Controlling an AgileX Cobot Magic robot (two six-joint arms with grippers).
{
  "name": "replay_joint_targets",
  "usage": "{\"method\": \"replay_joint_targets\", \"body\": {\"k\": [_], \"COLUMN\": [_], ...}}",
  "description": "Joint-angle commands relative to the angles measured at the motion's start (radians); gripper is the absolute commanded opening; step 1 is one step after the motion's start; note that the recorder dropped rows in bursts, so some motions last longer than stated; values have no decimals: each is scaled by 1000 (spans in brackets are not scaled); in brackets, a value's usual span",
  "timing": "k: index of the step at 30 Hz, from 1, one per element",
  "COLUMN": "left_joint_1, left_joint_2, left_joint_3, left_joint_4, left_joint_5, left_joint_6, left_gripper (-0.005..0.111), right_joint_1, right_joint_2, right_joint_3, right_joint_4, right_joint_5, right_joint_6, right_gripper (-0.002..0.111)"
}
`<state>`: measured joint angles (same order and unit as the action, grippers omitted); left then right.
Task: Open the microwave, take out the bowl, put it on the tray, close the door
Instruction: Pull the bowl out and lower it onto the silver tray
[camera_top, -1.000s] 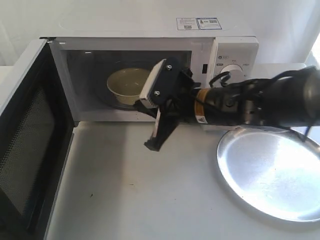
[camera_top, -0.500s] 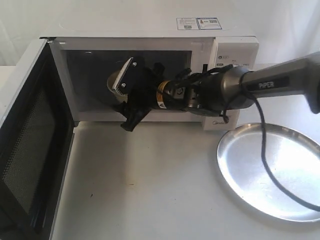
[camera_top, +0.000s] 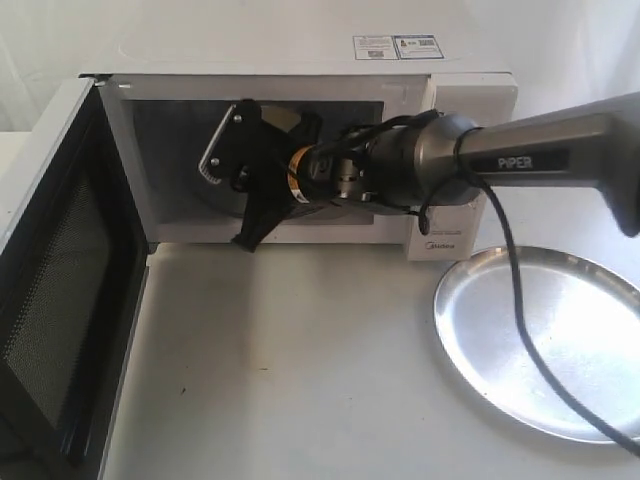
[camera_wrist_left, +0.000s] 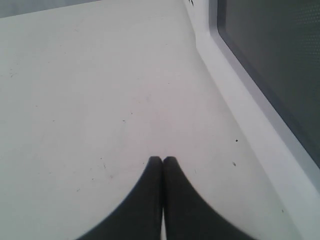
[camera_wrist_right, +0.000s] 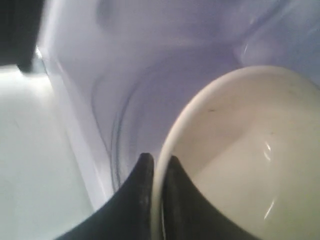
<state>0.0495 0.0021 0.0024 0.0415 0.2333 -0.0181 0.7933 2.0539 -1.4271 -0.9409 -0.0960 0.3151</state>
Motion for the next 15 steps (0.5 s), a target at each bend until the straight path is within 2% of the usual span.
{"method": "replay_joint_targets", "body": {"k": [1, 6, 11, 15], "left_joint_1": [-6, -6, -6, -6], "left_joint_2": [-2, -2, -2, -2], "left_joint_3": [-2, -2, -2, -2], "left_joint_4": [-7, -7, -7, -7], "left_joint_5": [-2, -2, -2, -2], "left_joint_6": [-3, -3, -3, -3], "left_gripper": [0, 0, 0, 0], "right_joint_1": [57, 107, 123, 123], "right_joint_2": [-153, -282, -349, -406], "right_joint_3": [68, 211, 373, 516], "right_joint_4": [2, 62, 320, 439], "right_joint_5": [7, 313, 715, 812], "right_joint_6": [117, 175, -127, -186], "right_gripper": [0, 0, 0, 0]}}
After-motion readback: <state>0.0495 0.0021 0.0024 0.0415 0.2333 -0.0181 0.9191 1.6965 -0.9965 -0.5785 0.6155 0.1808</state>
